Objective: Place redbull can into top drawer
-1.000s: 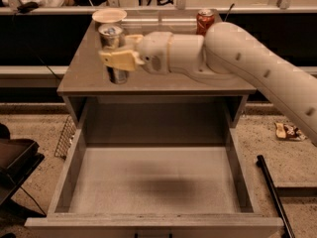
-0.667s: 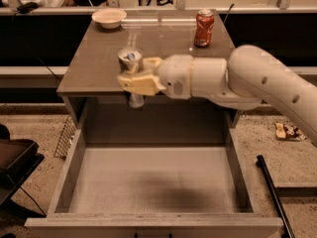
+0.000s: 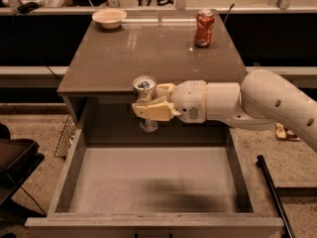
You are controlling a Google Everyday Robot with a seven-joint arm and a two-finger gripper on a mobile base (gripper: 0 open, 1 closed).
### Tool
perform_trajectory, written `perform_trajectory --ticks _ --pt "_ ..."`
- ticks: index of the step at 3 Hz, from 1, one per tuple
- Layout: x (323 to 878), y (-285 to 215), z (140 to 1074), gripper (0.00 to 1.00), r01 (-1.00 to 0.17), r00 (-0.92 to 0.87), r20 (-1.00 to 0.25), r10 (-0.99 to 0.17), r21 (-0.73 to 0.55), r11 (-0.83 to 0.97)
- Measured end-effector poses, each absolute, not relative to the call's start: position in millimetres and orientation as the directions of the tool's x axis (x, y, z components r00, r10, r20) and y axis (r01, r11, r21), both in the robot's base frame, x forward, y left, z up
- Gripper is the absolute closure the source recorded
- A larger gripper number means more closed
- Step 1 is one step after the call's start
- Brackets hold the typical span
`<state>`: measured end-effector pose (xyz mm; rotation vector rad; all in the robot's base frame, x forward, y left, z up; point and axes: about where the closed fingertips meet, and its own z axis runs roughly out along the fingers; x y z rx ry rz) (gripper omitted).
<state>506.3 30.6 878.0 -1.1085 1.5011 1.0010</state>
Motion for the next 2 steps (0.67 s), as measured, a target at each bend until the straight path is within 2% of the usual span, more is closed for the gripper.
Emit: perform_trajectory --ticks 2 --pt "481.3 65.0 791.9 1.00 -0.963 -0.177 -0.972 -0.155 0.138 0.232"
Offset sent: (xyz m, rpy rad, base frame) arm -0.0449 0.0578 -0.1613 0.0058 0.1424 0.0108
